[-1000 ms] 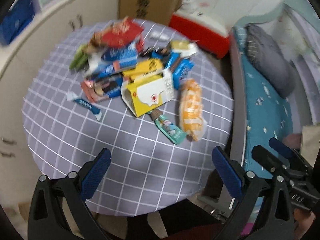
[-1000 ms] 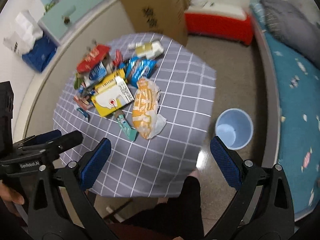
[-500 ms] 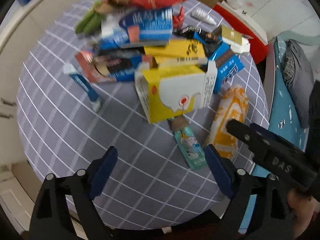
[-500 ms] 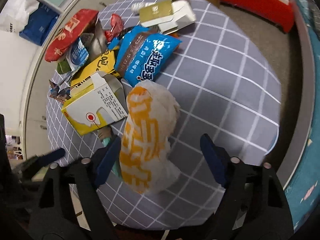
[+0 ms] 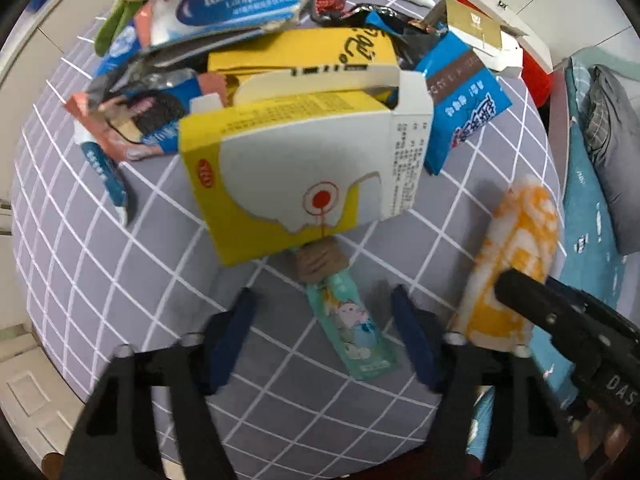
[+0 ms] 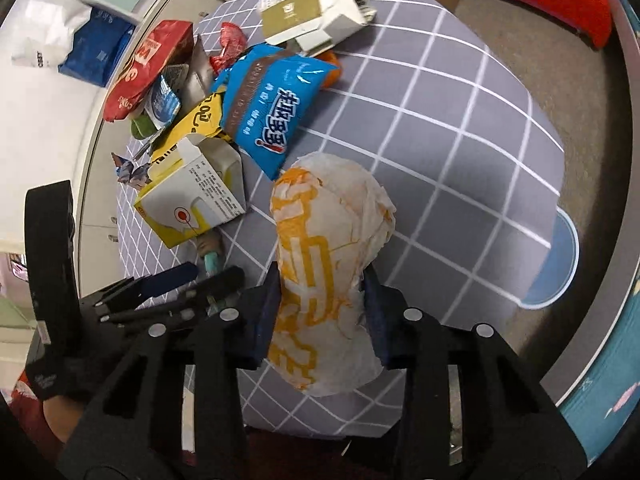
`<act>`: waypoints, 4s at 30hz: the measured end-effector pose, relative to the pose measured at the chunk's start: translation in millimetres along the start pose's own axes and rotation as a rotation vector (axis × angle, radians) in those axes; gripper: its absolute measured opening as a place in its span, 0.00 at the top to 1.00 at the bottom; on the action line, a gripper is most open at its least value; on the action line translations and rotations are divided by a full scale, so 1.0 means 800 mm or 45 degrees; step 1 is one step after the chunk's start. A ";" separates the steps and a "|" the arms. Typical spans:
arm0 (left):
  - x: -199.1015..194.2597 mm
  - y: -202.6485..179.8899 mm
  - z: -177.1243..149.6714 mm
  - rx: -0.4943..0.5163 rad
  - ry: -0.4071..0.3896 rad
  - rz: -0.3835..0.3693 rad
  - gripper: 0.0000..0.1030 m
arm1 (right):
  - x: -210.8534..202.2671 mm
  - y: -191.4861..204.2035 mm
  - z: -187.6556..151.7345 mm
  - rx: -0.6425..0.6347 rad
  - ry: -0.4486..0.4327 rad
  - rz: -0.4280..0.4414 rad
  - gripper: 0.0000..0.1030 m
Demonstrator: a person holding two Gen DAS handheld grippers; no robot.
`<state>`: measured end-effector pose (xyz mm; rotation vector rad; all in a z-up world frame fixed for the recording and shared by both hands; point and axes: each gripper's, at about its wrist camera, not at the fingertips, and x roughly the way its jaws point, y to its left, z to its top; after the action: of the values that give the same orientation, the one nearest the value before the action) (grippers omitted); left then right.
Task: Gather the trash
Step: 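Grasp the orange-white bread bag with the right tool while the left tool grasps the teal snack stick, then carry both items over the blue bucket and open both tools to drop them, then move both tools back over the table toward the wrappers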
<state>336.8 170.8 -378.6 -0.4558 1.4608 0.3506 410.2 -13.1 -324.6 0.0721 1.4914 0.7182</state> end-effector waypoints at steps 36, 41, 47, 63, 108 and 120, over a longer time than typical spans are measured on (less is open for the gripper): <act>-0.099 -0.113 -0.144 0.541 -0.108 -0.285 0.90 | -0.115 -0.066 -0.176 0.490 -0.369 0.040 0.63; -0.068 -0.225 -0.135 0.685 -0.048 -0.344 0.90 | -0.138 -0.179 -0.186 0.646 -0.396 -0.041 0.63; 0.013 -0.357 -0.116 0.741 0.079 -0.357 0.90 | -0.116 -0.310 -0.162 0.740 -0.298 -0.098 0.62; 0.237 -0.459 -0.076 0.713 0.382 -0.113 0.90 | 0.028 -0.495 -0.101 0.796 -0.067 -0.111 0.38; -0.067 -0.222 -0.008 0.268 -0.190 -0.128 0.24 | -0.136 -0.193 -0.025 0.239 -0.270 -0.003 0.33; -0.122 -0.055 0.058 0.232 -0.275 -0.132 0.24 | -0.081 -0.031 0.011 0.192 -0.349 0.001 0.33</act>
<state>390.7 160.5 -275.2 -0.3346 1.2407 0.1761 433.8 -60.3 -278.2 0.2758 1.2799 0.5703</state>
